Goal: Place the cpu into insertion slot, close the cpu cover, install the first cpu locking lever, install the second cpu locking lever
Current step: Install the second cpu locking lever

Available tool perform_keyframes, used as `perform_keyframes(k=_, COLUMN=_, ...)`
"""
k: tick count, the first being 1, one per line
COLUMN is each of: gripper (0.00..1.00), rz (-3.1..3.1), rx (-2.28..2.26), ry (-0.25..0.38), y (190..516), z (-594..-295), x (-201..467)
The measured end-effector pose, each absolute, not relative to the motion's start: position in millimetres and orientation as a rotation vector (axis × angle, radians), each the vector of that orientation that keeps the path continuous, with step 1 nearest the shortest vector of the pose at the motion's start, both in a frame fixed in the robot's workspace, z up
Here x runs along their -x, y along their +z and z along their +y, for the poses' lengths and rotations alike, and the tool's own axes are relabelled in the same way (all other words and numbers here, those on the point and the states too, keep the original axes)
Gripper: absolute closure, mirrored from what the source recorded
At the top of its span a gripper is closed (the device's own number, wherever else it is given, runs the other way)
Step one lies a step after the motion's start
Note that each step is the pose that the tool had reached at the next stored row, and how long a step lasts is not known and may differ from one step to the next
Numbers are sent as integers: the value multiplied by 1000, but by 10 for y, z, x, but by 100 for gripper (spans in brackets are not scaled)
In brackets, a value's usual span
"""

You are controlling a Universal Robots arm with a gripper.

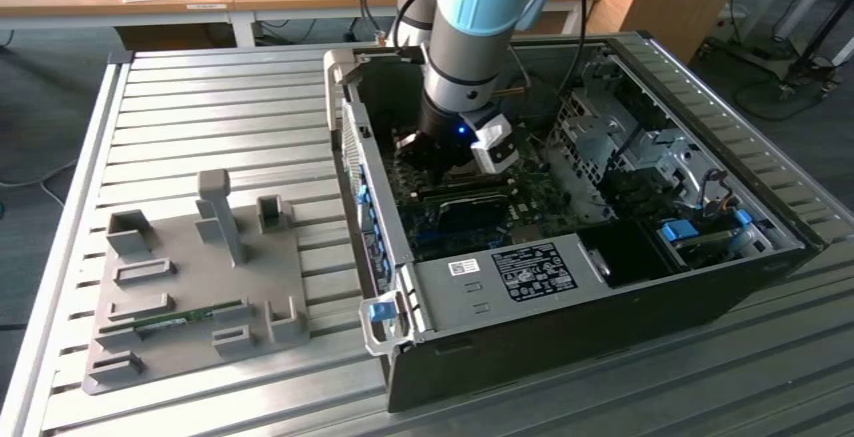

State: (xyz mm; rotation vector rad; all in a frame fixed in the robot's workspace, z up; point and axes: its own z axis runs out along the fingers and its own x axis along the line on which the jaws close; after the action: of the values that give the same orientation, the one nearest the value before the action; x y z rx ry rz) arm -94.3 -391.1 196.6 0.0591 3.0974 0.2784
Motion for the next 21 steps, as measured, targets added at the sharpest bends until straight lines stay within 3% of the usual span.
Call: perform_keyframes(k=21, gripper=89, rz=3094, rx=-59, ry=278, y=1953, z=-3934, x=959)
